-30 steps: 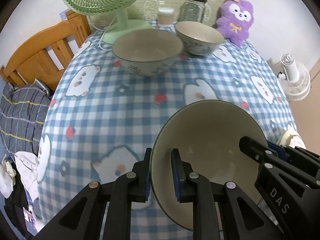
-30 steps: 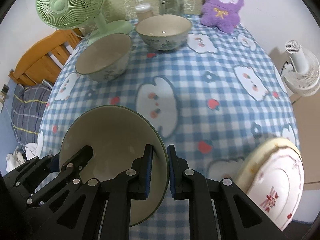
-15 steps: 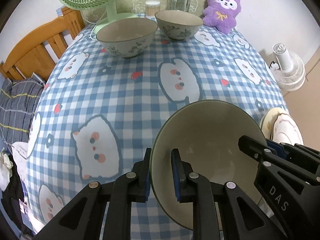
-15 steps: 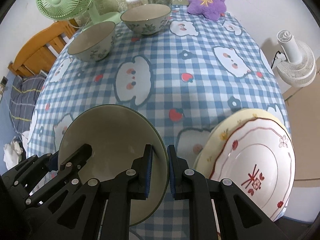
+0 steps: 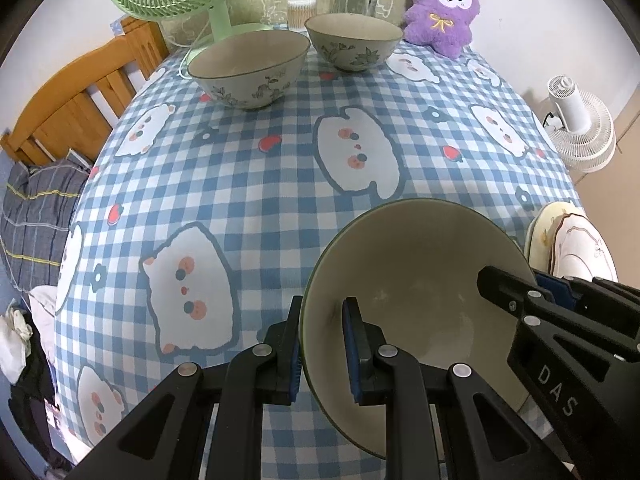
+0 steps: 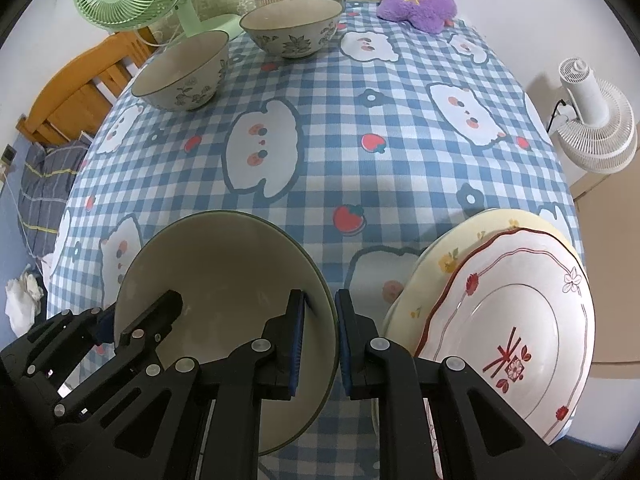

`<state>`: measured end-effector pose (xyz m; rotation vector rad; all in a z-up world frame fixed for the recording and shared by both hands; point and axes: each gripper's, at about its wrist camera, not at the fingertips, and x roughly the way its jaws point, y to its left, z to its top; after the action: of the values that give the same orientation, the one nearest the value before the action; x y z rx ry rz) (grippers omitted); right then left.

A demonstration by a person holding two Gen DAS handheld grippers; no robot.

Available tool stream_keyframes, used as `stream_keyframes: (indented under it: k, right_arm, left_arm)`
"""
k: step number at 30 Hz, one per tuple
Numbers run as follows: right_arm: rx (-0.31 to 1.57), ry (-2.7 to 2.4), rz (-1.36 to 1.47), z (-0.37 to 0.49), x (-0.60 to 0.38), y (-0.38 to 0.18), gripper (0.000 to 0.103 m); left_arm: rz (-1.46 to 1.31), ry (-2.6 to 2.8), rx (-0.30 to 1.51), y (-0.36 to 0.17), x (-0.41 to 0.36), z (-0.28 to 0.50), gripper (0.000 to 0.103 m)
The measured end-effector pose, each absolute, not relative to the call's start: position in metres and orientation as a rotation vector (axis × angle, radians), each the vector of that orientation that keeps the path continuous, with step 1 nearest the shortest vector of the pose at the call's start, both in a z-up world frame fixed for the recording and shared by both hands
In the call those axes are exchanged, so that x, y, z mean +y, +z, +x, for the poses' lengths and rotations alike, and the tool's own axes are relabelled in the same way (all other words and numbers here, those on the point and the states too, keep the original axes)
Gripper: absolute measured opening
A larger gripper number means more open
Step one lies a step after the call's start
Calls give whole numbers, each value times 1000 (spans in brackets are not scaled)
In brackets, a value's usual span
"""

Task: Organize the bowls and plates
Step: 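Lift the bowl and carry it toward the plate stack, then lower the bowl onto the tablecloth and open both grippers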

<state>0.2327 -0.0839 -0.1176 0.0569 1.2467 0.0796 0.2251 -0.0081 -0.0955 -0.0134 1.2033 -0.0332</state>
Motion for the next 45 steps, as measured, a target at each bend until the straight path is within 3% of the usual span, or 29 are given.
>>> stream_keyframes:
  k: [3, 7, 12, 14, 16, 17, 18, 24, 35, 45]
  right_arm:
    - [1248, 78, 60, 233, -84, -117, 18]
    - [1248, 77, 73, 232, -85, -118, 18]
    - [1261, 75, 73, 232, -85, -116, 19]
    - [1262, 74, 78, 233, -85, -114, 19]
    - [1245, 67, 73, 234, -85, -110, 22]
    - [1237, 63, 72, 234, -85, -107, 29]
    - [1227, 56, 70, 234, -86, -104, 37]
    - [1174, 39, 90, 236, -91, -85, 58]
    - [1043, 70, 57, 242, -78, -35, 75]
    - [945, 75, 62, 264, -66, -6, 85]
  left_arm:
    - [-18, -37, 1207, -96, -8, 226, 17]
    - [-19, -58, 1216, -96, -11, 227, 33]
    - [7, -63, 1224, -95, -15, 226, 38]
    - [11, -62, 1218, -92, -15, 227, 45]
    - [8, -67, 1198, -86, -16, 226, 64]
    - [10, -67, 1187, -83, -16, 227, 65]
    - [13, -64, 1175, -79, -16, 227, 66]
    - [-24, -53, 1155, -65, -9, 233, 72]
    - [-31, -22, 1073, -25, -4, 242, 79]
    - [-63, 23, 987, 2, 14, 262, 85]
